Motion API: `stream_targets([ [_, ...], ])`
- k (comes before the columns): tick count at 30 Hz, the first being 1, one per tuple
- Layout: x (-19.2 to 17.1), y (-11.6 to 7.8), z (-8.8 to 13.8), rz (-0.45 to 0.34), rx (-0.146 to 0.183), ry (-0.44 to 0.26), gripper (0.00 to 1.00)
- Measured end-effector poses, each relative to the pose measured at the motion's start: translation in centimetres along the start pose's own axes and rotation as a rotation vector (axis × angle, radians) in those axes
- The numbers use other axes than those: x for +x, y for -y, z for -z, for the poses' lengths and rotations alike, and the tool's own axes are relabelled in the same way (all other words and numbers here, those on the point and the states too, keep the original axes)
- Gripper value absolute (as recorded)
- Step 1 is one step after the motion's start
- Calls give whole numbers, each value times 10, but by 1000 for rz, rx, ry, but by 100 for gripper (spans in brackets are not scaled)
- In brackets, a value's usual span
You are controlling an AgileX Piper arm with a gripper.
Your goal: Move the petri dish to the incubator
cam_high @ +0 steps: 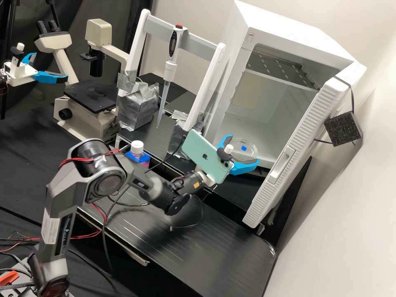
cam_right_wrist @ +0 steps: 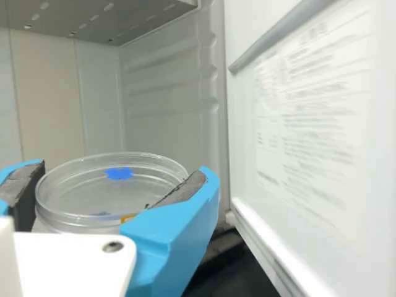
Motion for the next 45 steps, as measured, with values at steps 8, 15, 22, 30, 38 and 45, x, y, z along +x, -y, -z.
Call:
stream_targets([
  [8, 55, 12, -8, 90, 7, -19, 0],
  [15, 88, 24, -17, 156, 23, -12, 0],
  [22, 109, 34, -17, 190, 11, -22, 0],
  [30, 120, 42, -7, 224, -4, -30, 0],
  [38, 126, 59, -9, 259, 4, -13, 0],
  [45, 126, 65, -12, 279, -10, -6, 0],
])
